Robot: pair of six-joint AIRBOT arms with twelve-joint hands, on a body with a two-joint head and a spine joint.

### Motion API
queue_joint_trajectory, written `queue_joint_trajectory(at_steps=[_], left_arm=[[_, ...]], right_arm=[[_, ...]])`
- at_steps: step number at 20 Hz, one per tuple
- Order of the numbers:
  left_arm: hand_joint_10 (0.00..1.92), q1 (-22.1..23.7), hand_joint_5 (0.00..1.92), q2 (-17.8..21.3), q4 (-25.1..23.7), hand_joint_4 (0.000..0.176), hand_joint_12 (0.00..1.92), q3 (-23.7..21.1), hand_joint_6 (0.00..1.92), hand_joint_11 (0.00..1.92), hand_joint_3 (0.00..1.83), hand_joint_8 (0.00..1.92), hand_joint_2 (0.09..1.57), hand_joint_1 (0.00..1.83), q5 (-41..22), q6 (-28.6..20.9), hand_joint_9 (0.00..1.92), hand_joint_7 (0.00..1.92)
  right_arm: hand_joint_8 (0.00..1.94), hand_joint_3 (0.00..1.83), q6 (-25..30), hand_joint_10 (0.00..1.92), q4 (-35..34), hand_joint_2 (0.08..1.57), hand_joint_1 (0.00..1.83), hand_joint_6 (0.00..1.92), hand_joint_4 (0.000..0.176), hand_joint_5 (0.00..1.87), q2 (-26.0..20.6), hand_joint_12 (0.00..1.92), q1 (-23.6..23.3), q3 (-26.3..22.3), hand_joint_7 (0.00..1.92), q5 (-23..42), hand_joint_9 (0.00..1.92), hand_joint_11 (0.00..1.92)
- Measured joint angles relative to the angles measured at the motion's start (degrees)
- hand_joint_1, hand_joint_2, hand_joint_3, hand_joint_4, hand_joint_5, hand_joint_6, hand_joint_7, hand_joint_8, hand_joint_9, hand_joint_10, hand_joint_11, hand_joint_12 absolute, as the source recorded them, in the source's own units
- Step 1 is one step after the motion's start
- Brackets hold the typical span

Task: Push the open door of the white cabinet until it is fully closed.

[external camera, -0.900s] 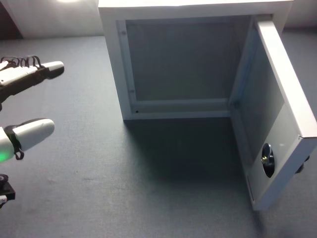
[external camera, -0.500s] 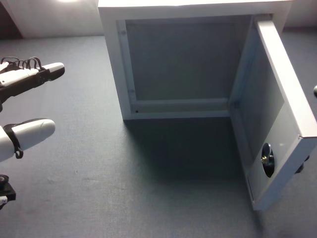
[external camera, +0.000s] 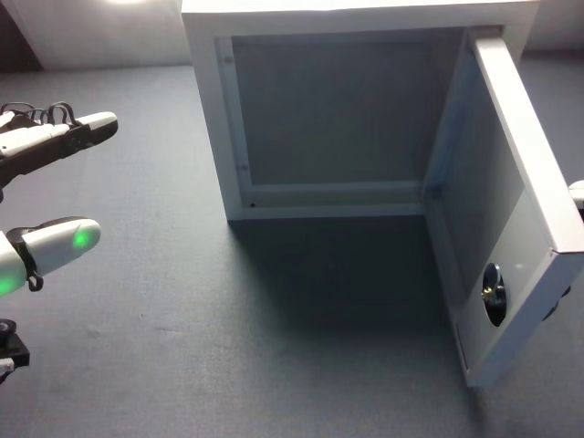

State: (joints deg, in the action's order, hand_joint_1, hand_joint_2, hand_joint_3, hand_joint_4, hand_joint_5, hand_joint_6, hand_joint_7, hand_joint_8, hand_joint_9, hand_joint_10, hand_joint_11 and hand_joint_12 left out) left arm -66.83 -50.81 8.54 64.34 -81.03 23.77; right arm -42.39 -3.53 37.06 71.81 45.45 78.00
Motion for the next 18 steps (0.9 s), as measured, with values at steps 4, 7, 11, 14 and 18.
queue_joint_trajectory(at_steps=[4,7,11,14,18], left_arm=[[0.00,0.0,0.26,0.0,0.1,0.001,1.13,0.0,0.00,0.00,0.00,0.00,1.34,0.34,0.0,0.0,0.32,0.34],[0.00,0.0,0.25,0.0,0.1,0.000,0.98,0.0,0.00,0.00,0.00,0.00,1.34,0.33,-0.1,0.0,0.27,0.26],[0.00,0.0,0.24,0.0,0.3,0.000,0.78,0.0,0.00,0.00,0.00,0.00,1.33,0.34,-0.9,0.0,0.22,0.20],[0.00,-0.4,0.24,0.0,0.7,0.000,0.77,0.0,0.00,0.00,0.00,0.00,1.33,0.33,-1.2,0.0,0.21,0.20],[0.00,-0.6,0.23,0.0,1.0,0.000,0.77,0.0,0.00,0.00,0.00,0.00,1.33,0.36,-1.0,0.0,0.22,0.20]], right_arm=[[0.00,0.00,0.2,0.40,1.7,1.35,0.40,0.01,0.000,0.50,0.0,1.47,-1.6,0.0,0.51,-0.4,0.33,0.00],[0.00,0.00,0.4,0.40,3.1,1.36,0.37,0.00,0.000,0.49,0.4,1.51,-2.8,0.1,0.50,-0.8,0.35,0.00],[0.01,0.00,1.3,0.39,5.2,1.35,0.44,0.01,0.000,0.50,2.1,1.47,-5.7,1.1,0.50,-2.9,0.37,0.00],[0.01,0.00,1.9,0.41,6.9,1.36,0.39,0.01,0.000,0.51,3.5,1.55,-8.5,2.0,0.52,-4.9,0.38,0.00],[0.00,0.01,3.2,0.42,9.3,1.37,0.34,0.01,0.000,0.50,5.9,1.56,-11.4,3.6,0.50,-7.7,0.36,0.00]])
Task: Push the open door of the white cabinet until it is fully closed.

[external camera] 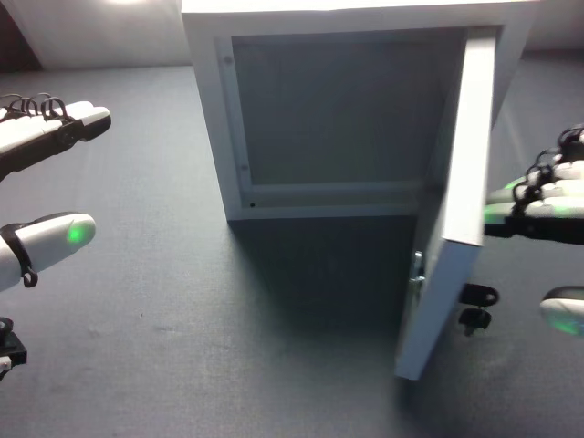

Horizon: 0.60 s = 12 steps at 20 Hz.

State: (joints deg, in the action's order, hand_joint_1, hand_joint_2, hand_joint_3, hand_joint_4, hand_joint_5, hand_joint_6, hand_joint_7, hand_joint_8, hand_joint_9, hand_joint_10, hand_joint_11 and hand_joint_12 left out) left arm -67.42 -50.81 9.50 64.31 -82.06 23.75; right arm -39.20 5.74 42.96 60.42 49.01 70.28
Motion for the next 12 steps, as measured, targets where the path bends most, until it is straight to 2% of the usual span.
queue_joint_trajectory(at_steps=[2,6,8,10,12], left_arm=[[0.00,0.0,0.23,0.0,0.0,0.000,0.83,0.0,0.00,0.00,0.00,0.00,1.34,0.33,-0.1,0.0,0.22,0.20],[0.00,-0.8,0.25,0.0,0.7,0.000,0.88,-0.1,0.00,0.00,0.00,0.00,1.33,0.36,-0.6,0.0,0.23,0.22],[0.00,-1.2,0.24,0.0,1.1,0.000,0.87,-0.2,0.00,0.00,0.00,0.00,1.33,0.36,-1.3,0.0,0.22,0.20],[0.00,-2.1,0.25,0.0,2.3,0.000,0.87,-0.5,0.00,0.00,0.00,0.00,1.33,0.39,-1.7,0.0,0.23,0.21],[0.00,-2.8,0.26,0.1,2.8,0.000,0.85,-0.7,0.00,0.00,0.00,0.00,1.33,0.45,-2.4,0.0,0.23,0.22]], right_arm=[[0.00,0.00,0.3,0.48,0.6,1.38,0.31,0.00,0.000,0.46,1.0,1.57,-2.0,0.7,0.47,-1.3,0.29,0.00],[0.01,0.00,1.2,0.50,2.6,1.36,0.39,0.00,0.000,0.44,4.1,1.54,-5.3,2.4,0.47,-3.8,0.28,0.00],[0.00,0.01,2.0,0.49,4.4,1.39,0.27,0.00,0.000,0.41,5.9,1.50,-7.3,3.5,0.44,-5.6,0.26,0.00],[0.00,0.00,2.4,0.56,5.2,1.38,0.27,0.00,0.000,0.39,7.4,1.56,-9.1,4.5,0.43,-7.6,0.24,0.00],[0.00,0.00,3.0,0.56,5.6,1.39,0.20,0.00,0.000,0.37,9.1,1.51,-10.3,5.4,0.41,-8.9,0.21,0.00]])
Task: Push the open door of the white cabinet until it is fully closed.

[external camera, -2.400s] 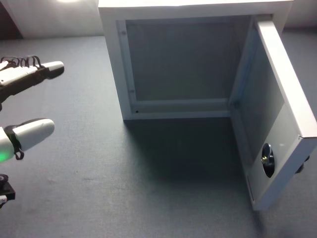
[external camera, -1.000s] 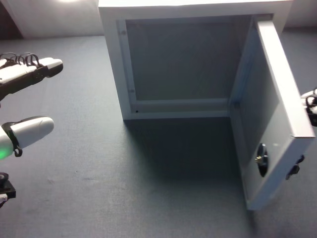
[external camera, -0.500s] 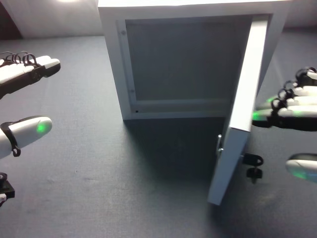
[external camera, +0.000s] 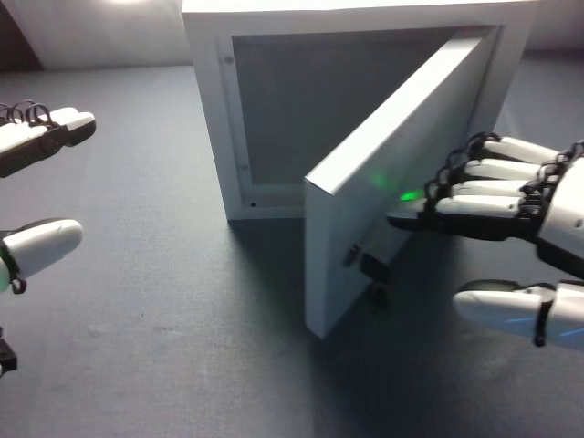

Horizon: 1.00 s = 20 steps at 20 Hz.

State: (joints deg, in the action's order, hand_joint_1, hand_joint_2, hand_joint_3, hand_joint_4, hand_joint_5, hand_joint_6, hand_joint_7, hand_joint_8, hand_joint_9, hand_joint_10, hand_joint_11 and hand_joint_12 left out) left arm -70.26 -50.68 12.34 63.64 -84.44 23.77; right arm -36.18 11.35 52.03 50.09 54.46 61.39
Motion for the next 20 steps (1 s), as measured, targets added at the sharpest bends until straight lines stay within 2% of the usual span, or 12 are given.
queue_joint_trajectory(at_steps=[4,7,10,11,12,14,15,17,18,19,20], left_arm=[[0.00,-0.2,0.24,0.2,0.5,0.000,0.77,-0.1,0.00,0.00,0.00,0.00,1.33,0.45,-1.0,0.0,0.19,0.21],[0.01,-0.9,0.24,0.2,1.2,0.000,0.77,-0.1,0.00,0.00,0.00,0.01,1.33,0.43,-1.6,0.0,0.21,0.23],[0.00,-1.0,0.24,0.2,1.4,0.000,0.78,-0.1,0.00,0.00,0.00,0.00,1.33,0.41,-1.8,0.0,0.21,0.23],[0.00,-1.0,0.25,0.2,1.5,0.000,0.77,-0.2,0.00,0.00,0.00,0.00,1.33,0.40,-1.9,0.0,0.21,0.23],[0.00,-1.1,0.25,0.2,1.6,0.000,0.77,-0.2,0.00,0.00,0.00,0.00,1.33,0.38,-1.9,0.0,0.21,0.23],[0.00,-1.1,0.26,0.2,1.7,0.000,0.74,-0.2,0.00,0.00,0.00,0.00,1.33,0.35,-2.1,0.0,0.21,0.23],[0.01,-1.1,0.27,0.2,1.7,0.000,0.73,-0.2,0.00,0.00,0.00,0.01,1.33,0.37,-2.2,0.0,0.22,0.24],[0.01,-1.1,0.27,0.2,1.6,0.000,0.73,-0.2,0.01,0.00,0.00,0.01,1.33,0.37,-2.2,0.0,0.22,0.24],[0.01,-1.1,0.29,0.2,1.6,0.000,0.73,-0.2,0.01,0.00,0.00,0.01,1.33,0.39,-2.2,0.0,0.23,0.25],[0.01,-1.1,0.29,0.2,1.7,0.000,0.73,-0.2,0.01,0.00,0.00,0.01,1.33,0.39,-2.2,0.0,0.23,0.25],[0.00,-1.1,0.28,0.2,1.7,0.000,0.77,-0.1,0.00,0.00,0.00,0.00,1.33,0.36,-2.1,0.0,0.23,0.24]], right_arm=[[0.00,0.00,0.1,0.54,1.4,1.37,0.24,0.00,0.000,0.33,3.2,1.41,-3.0,1.7,0.35,-1.5,0.15,0.00],[0.00,0.00,0.1,0.55,1.9,1.37,0.29,0.00,0.000,0.31,5.2,1.41,-5.0,3.0,0.33,-3.8,0.10,0.00],[0.00,0.00,0.1,0.29,2.0,1.34,0.44,0.00,0.000,0.34,7.6,1.20,-7.0,4.7,0.37,-7.0,0.21,0.00],[0.00,0.00,0.2,0.23,2.1,1.32,0.53,0.00,0.000,0.33,8.2,1.10,-7.5,5.3,0.36,-7.8,0.22,0.00],[0.00,0.00,0.1,0.16,2.1,1.30,0.55,0.00,0.000,0.29,8.9,1.02,-8.2,5.8,0.31,-8.9,0.20,0.00],[0.00,0.00,-0.1,0.09,1.8,1.33,0.50,0.00,0.000,0.21,9.7,0.99,-8.9,6.4,0.23,-10.2,0.18,0.00],[0.00,0.00,-0.5,0.07,2.0,1.35,0.41,0.00,0.000,0.16,9.9,1.05,-9.5,6.5,0.19,-11.1,0.18,0.00],[0.01,0.00,-1.6,0.03,1.9,1.37,0.38,0.00,0.000,0.13,10.5,0.82,-10.5,6.8,0.13,-12.2,0.15,0.00],[0.00,0.00,-2.0,0.01,1.7,1.39,0.21,0.00,0.000,0.01,11.2,0.45,-11.2,7.5,0.03,-13.2,0.08,0.00],[0.00,0.00,-2.2,0.01,1.6,1.39,0.21,0.00,0.000,0.01,11.4,0.45,-11.3,7.7,0.03,-13.6,0.08,0.00],[0.00,0.00,-2.7,0.01,1.3,1.38,0.23,0.00,0.000,0.00,11.7,0.28,-11.3,7.9,0.00,-14.1,0.03,0.00]])
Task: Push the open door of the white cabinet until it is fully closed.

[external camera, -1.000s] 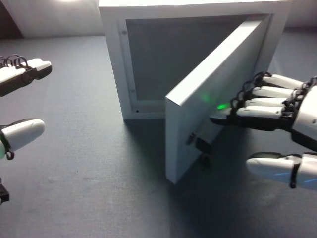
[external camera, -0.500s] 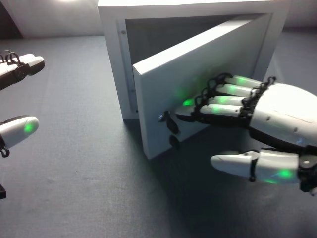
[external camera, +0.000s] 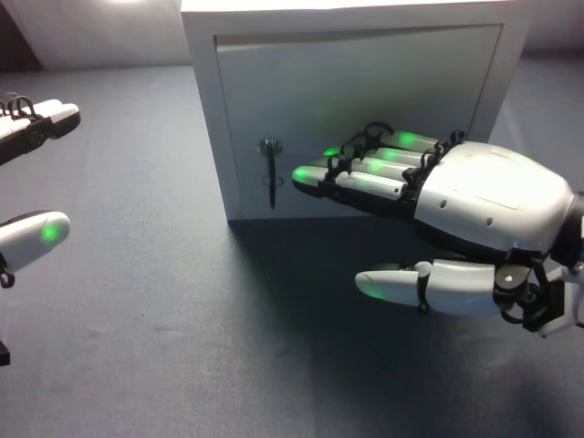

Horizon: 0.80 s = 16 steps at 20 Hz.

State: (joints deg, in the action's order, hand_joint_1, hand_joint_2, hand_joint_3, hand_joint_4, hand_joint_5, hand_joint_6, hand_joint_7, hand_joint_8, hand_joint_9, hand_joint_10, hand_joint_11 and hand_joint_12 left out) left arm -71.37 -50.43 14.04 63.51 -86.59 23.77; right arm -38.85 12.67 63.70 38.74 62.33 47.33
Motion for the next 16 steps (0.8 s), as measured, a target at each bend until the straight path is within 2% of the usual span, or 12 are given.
queue_joint_trajectory(at_steps=[1,2,3,9,11,12,13,15,16], left_arm=[[0.00,0.0,0.28,0.0,0.0,0.000,0.78,0.0,0.00,0.00,0.00,0.00,1.33,0.35,0.0,0.0,0.23,0.25],[0.00,0.0,0.29,0.0,0.0,0.000,0.82,0.0,0.00,0.00,0.00,0.00,1.33,0.37,0.0,0.0,0.23,0.25],[0.00,0.0,0.30,0.0,0.0,0.000,0.83,0.0,0.00,0.00,0.00,0.00,1.33,0.37,0.0,0.0,0.23,0.25],[0.00,0.0,0.30,0.0,0.0,0.000,0.82,0.0,0.00,0.00,0.00,0.00,1.33,0.39,-0.1,0.0,0.23,0.25],[0.00,-0.2,0.30,0.0,0.1,0.000,0.78,-0.4,0.00,0.00,0.00,0.00,1.33,0.38,-0.5,0.0,0.23,0.25],[0.00,-0.3,0.30,0.0,0.0,0.000,0.80,-0.4,0.00,0.00,0.00,0.00,1.33,0.37,-0.5,0.0,0.24,0.26],[0.00,-0.3,0.30,0.0,0.1,0.000,0.80,-0.4,0.00,0.00,0.00,0.00,1.33,0.38,-0.5,0.0,0.24,0.26],[0.00,-0.7,0.30,0.0,0.8,0.000,0.76,-0.4,0.00,0.00,0.00,0.00,1.33,0.37,-1.0,0.0,0.24,0.25],[0.00,-1.0,0.30,0.0,1.1,0.000,0.75,-0.7,0.00,0.00,0.00,0.00,1.33,0.36,-1.3,0.0,0.24,0.25]], right_arm=[[0.00,0.00,-0.5,0.00,-0.6,1.37,0.20,0.00,0.000,0.00,0.2,0.13,0.0,0.0,0.00,-0.8,0.01,0.00],[0.00,0.00,-1.3,0.00,-0.7,1.36,0.16,0.00,0.000,0.00,0.2,0.14,0.0,0.0,0.00,-1.4,0.00,0.00],[0.00,0.00,-1.8,0.00,-1.0,1.36,0.14,0.00,0.000,0.00,0.2,0.03,0.0,0.0,0.00,-1.7,0.00,0.00],[0.00,0.00,-1.4,0.00,-0.9,1.32,0.09,0.00,0.000,0.00,0.2,0.00,0.0,-1.1,0.00,-1.7,0.00,0.00],[0.02,0.01,0.4,0.02,1.8,1.31,0.14,0.00,0.000,0.00,-0.3,0.61,0.0,-2.4,0.07,-0.2,0.13,0.00],[0.02,0.01,1.2,0.02,2.7,1.32,0.10,0.00,0.000,0.00,-0.8,0.77,0.0,-3.0,0.13,0.8,0.16,0.00],[0.02,0.00,1.6,0.02,3.0,1.33,0.08,0.01,0.000,0.04,-1.6,0.82,0.0,-3.7,0.17,1.7,0.18,0.00],[0.03,0.00,1.9,0.05,3.1,1.33,0.06,0.03,0.000,0.15,-3.3,1.12,0.4,-4.7,0.28,3.8,0.28,0.00],[0.02,0.00,2.4,0.05,3.1,1.33,0.05,0.02,0.000,0.18,-4.3,1.17,1.4,-5.2,0.31,4.9,0.29,0.00]])
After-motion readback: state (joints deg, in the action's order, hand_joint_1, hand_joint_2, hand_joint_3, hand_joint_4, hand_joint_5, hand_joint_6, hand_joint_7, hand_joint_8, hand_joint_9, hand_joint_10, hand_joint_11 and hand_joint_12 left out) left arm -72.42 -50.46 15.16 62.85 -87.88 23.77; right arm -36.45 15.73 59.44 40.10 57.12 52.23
